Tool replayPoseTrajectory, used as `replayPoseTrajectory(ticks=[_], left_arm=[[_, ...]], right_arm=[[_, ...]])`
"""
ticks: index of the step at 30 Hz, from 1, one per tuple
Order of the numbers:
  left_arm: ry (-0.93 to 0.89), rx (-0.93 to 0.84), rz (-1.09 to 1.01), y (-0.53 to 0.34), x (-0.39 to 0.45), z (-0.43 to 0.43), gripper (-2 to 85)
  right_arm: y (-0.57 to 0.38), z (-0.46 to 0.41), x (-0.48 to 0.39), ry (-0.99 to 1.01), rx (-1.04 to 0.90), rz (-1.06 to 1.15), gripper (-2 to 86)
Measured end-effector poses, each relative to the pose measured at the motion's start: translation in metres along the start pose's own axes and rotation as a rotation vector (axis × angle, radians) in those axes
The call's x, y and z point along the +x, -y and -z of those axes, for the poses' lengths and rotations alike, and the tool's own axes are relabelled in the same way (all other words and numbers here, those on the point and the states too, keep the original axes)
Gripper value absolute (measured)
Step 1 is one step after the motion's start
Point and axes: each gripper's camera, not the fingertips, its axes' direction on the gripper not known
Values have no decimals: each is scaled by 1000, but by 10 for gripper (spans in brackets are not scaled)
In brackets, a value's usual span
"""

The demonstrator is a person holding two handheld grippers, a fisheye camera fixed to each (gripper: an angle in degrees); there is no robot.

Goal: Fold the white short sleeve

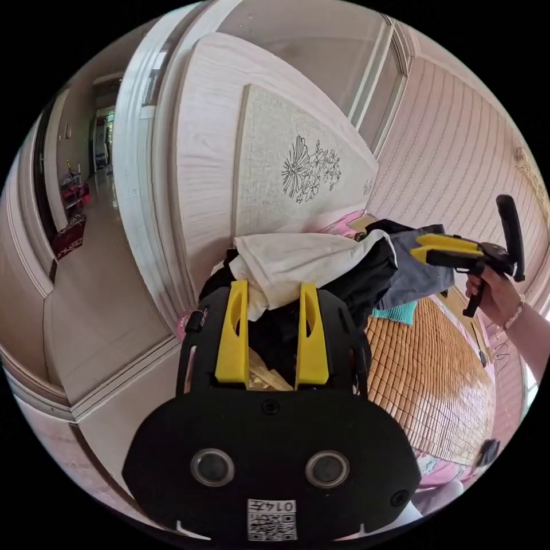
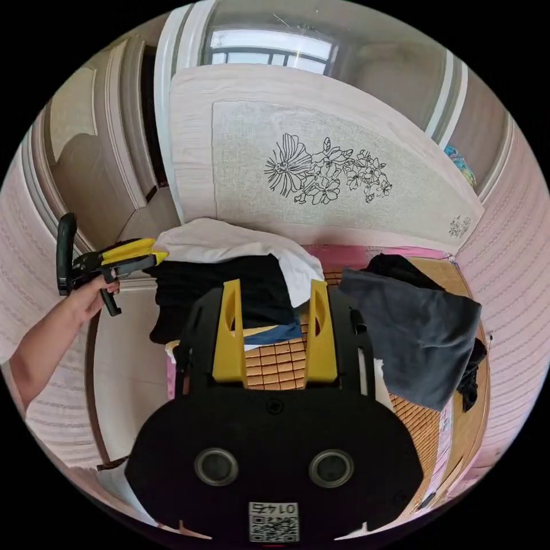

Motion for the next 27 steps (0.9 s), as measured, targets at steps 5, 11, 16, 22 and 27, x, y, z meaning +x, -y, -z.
replayPoseTrajectory(ticks=[5,11,16,22,27], left_arm=[[-26,55,-99,5,1,11,50],[31,157,-274,28,27,54,42],[-8,361,-325,70,64,125,40],[-203,563,-475,84,155,227,41],[-606,480,-649,3,252,247,45]], right_arm=[[33,-49,18,-10,-119,-44,75],[41,-18,48,60,6,-94,-3],[43,70,73,3,222,-62,-7],[-18,213,118,-61,427,-75,-6],[-191,299,149,-182,408,-121,-5]])
